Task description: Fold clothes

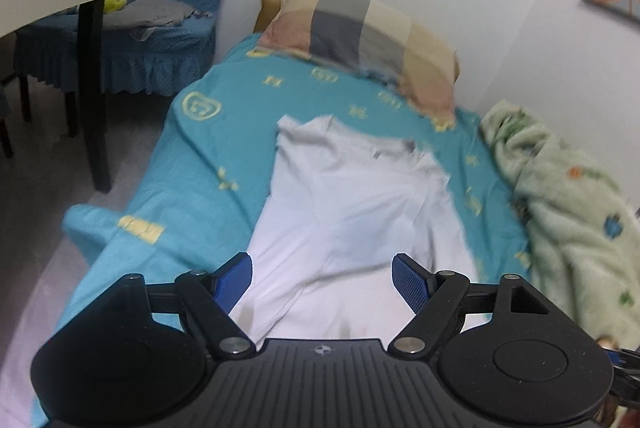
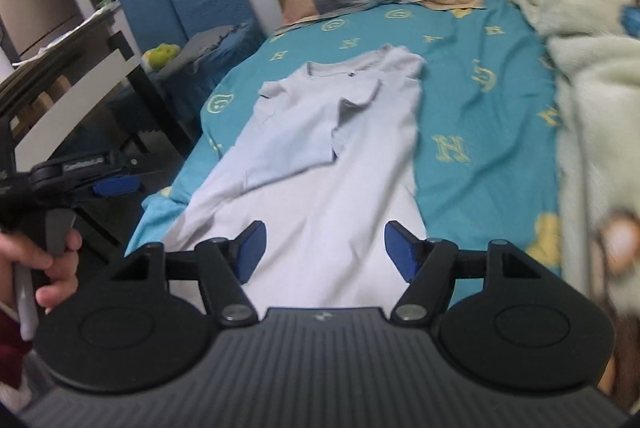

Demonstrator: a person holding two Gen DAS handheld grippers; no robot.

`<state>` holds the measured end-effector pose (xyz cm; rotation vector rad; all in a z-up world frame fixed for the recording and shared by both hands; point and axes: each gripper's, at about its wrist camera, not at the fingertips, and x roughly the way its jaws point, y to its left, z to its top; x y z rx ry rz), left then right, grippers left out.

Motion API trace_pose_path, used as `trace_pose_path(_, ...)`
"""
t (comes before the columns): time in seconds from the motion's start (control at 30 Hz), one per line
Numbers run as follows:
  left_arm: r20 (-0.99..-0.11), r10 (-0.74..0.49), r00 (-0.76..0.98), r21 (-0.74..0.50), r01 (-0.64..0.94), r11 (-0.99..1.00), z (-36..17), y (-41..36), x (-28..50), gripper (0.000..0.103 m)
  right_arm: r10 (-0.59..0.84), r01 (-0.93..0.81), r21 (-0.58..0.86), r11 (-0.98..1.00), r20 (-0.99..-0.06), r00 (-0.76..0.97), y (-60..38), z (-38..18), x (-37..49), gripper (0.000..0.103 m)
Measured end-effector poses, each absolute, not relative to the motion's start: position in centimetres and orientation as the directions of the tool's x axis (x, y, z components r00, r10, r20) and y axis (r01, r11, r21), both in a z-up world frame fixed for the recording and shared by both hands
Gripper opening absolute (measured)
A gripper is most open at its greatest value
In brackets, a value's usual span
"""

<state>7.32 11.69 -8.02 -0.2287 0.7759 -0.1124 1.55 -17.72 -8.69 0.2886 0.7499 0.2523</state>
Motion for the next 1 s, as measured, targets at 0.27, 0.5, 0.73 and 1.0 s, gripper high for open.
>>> trace_pose_path(0.27, -0.873, -0.066, 0.483, -0.043, 0.058, 0.997, -9.9, 13.9, 5.8, 0.078, 0.327, -0.101, 0.339, 0.935, -0.718, 0.614, -17.8, -12.5, 2.4, 0.068)
trace_pose_path(0.5, -0.972, 0.034, 0.233, 0.061, 0.110, 0.992, -12.5, 17.5, 4.8, 0.077, 0.353, -0.136, 0.341, 0.930, -0.728, 0.588, -17.2, -13.5, 3.5, 0.068)
trace_pose_path(0.73, -0.999, -0.010, 0.030, -0.009, 0.045, 0.999, -15.2, 19.3, 4.1, 0.067, 0.366, -0.111, 0.374, 0.921, -0.729, 0.579, -18.0, -13.7, 4.0, 0.068)
trace_pose_path(1.0, -0.998, 0.050, -0.042, 0.043, 0.158, 0.987, -13.2, 15.7, 2.3, 0.002, 0.343, -0.079, 0.369, 0.926, -0.736, 0.583, -18.7, -13.9, 3.9, 0.068)
